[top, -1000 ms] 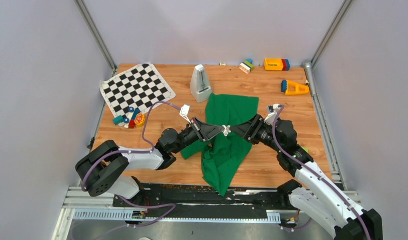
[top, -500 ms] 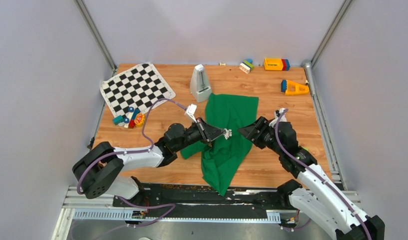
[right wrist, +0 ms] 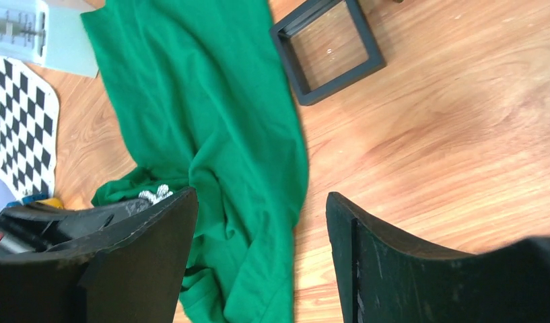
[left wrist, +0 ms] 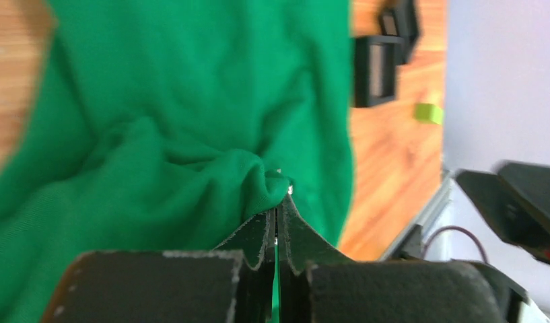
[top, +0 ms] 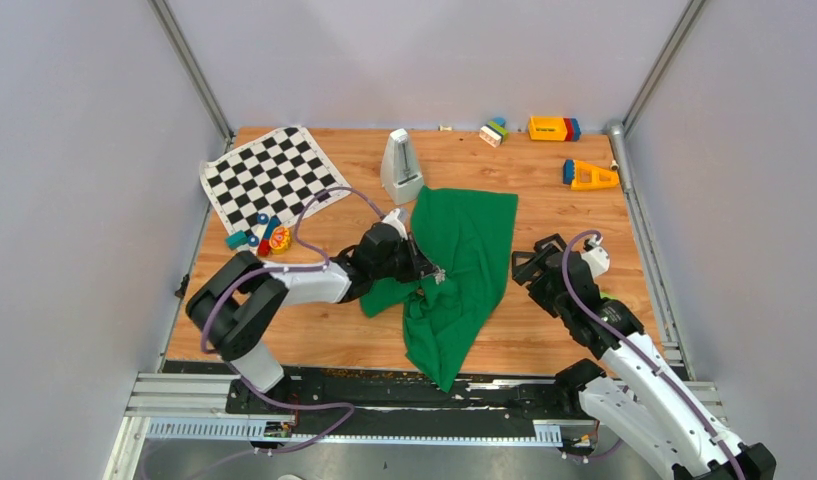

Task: Remove the brooch from the garment

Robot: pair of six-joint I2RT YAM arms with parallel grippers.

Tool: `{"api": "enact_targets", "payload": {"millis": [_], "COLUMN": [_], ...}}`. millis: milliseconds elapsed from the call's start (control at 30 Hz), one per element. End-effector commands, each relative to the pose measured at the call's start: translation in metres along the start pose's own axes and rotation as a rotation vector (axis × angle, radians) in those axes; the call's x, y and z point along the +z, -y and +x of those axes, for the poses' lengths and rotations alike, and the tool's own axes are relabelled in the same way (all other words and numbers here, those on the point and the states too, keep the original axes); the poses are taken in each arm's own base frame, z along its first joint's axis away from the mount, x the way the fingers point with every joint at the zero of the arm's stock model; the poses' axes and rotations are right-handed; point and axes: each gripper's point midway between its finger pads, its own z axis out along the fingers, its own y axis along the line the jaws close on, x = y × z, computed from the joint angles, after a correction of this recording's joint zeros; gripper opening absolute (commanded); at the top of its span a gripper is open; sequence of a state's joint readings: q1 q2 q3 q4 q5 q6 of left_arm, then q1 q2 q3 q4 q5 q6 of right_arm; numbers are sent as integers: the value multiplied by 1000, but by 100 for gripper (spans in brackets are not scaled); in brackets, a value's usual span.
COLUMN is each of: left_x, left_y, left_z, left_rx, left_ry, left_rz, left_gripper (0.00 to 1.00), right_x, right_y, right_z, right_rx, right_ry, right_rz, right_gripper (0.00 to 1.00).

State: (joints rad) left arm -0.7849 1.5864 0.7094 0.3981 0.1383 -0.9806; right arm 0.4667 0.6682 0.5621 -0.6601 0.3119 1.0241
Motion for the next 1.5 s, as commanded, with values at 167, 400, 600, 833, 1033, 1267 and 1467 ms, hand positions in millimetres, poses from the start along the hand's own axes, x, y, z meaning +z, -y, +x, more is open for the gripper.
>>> {"api": "enact_targets", "payload": {"millis": [167,400,600,833,1033,1267,1467], "left_x": [-55,-109,-109,-73,-54,-53,-60], "left_y": [-141,-106,-20,11,-8,-16,-11], "left_z": [-78,-126,-137,-119,-99,-90,-91], "left_rx": [85,360,580,704,722,723,730], "left_ry": [65,96,110,134,195,198,213], "left_rz": [-578,-631,-341,-210,-160,-152,-143], "left_gripper": [0,0,0,0,0,0,0], "right_x": [4,38,76,98,106,118,119], "right_y": [11,-24,-14,-6,-4,5,12], "right_z": [-23,-14,-26,-40,-40,-44,-54], "right_rx": [-30,-301,-325,110,364,456,499], "right_ry": [92,-9,-43,-14,-4,3,36], "right_rz": [116,51,170,301,396,518,549], "right_gripper": [68,56,58,52,47,40,39]}}
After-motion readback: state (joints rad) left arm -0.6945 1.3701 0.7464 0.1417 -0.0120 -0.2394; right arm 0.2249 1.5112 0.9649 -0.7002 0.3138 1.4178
